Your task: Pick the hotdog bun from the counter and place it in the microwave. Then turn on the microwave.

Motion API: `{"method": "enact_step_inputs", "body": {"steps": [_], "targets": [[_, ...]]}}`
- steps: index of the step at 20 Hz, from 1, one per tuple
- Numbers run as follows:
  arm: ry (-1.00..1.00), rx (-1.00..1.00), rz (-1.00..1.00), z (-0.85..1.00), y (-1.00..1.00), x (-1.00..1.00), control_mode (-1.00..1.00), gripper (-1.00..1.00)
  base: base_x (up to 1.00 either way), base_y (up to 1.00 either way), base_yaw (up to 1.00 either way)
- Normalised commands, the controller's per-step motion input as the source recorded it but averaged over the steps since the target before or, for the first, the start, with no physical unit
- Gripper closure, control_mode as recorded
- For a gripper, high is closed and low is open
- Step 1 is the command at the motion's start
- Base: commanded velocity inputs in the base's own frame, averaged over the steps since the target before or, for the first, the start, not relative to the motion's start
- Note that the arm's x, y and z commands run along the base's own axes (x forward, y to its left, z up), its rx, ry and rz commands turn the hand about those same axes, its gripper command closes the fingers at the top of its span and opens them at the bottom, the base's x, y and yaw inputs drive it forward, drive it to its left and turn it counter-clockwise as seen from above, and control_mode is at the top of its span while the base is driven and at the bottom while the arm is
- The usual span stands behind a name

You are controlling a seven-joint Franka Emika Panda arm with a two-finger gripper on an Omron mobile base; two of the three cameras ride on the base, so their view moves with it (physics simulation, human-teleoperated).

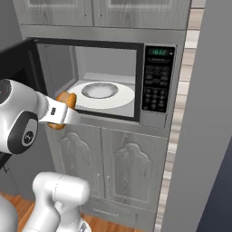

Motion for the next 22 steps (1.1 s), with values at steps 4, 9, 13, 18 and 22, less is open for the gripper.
{"method": "enact_step_inputs", "body": {"steps": [4, 9, 13, 18, 22], "targets": [[0.0, 0.0, 0.0, 0.0, 0.0, 0.0, 1.0, 1.0, 0.39, 0.17, -0.02], [0.0, 0.0, 0.0, 0.0, 0.0, 0.0, 1.0, 1.0, 0.37, 0.16, -0.02], [0.0, 0.0, 0.0, 0.0, 0.0, 0.0, 1.0, 1.0, 0.34, 0.15, -0.02], [0.0, 0.0, 0.0, 0.0, 0.0, 0.0, 1.0, 1.0, 0.32, 0.16, -0.02], [0.02, 0.0, 0.0, -0.1, 0.04, 0.05, -1.0, 1.0, 0.19, 0.12, -0.01]]}}
